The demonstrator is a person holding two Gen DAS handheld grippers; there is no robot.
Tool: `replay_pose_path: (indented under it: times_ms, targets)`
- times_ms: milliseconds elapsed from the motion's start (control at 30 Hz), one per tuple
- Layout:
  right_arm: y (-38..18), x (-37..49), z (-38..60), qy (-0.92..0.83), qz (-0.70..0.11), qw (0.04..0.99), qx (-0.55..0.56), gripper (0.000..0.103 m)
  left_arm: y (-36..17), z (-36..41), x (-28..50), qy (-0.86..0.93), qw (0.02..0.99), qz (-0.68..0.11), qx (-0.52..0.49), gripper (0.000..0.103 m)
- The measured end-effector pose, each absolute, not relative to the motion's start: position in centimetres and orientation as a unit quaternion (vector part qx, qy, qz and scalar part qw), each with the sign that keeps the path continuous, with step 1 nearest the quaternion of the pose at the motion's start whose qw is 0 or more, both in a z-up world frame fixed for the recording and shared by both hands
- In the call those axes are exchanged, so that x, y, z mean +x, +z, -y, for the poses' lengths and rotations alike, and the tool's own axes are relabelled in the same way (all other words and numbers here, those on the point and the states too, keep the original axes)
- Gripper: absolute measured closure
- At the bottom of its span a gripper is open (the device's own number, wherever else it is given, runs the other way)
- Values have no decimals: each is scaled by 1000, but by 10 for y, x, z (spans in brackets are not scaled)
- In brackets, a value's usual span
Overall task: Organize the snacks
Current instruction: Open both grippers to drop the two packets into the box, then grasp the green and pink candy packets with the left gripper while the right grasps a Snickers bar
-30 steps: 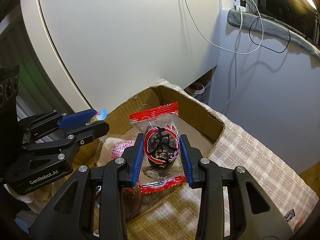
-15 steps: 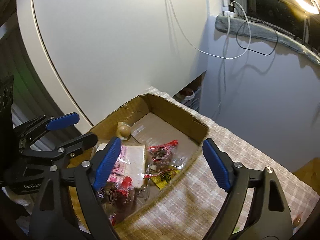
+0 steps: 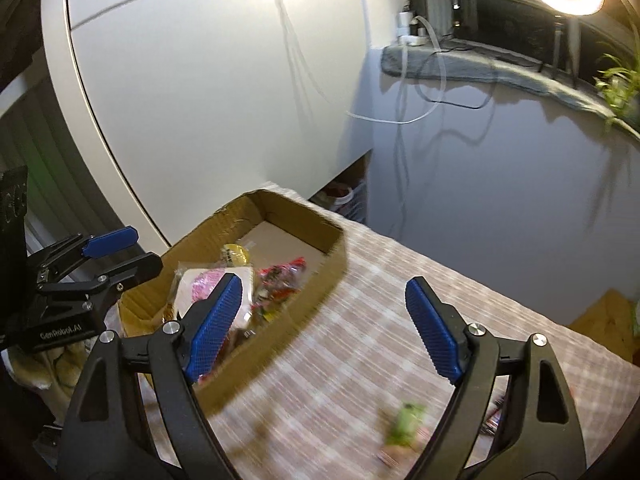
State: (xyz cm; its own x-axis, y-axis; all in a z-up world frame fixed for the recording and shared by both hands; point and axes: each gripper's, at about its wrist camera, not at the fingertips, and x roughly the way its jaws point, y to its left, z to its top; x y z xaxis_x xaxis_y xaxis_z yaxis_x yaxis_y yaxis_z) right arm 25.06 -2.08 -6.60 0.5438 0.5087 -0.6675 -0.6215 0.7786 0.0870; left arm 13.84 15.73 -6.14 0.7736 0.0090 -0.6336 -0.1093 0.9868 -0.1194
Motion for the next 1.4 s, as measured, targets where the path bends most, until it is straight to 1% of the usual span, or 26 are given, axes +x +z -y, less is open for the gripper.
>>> replay_pose_path:
  times_ms: [300, 633, 867, 1067, 1133, 1200, 1300, 1400]
  targets:
    - [-52, 231, 107, 269, -346, 897, -60, 17, -62, -115, 138, -16, 938, -337, -79, 37]
    - [-62, 222, 192, 214, -361, 907, -35, 17, -80, -60, 147, -71, 925, -365, -82, 37]
    - [-81, 229, 223, 236, -384, 892, -22, 17, -102, -26, 158, -97, 907, -400, -86, 37]
    - [-106, 233, 217, 262, -398, 877, -69, 17, -124, -6, 173, -107, 890, -433, -97, 37]
    - [-113, 235, 214, 265, -401, 873, -82, 17, -130, 0, 178, -108, 885, -442, -97, 41]
    - [-122, 240, 212, 270, -408, 867, -94, 17, -136, 7, 182, -110, 880, -452, -96, 48]
    - [-132, 249, 211, 274, -416, 860, -106, 17, -145, 16, 188, -112, 875, -462, -95, 51]
    - [-142, 258, 209, 281, -426, 852, -117, 21, -152, 22, 195, -116, 868, -474, -97, 57]
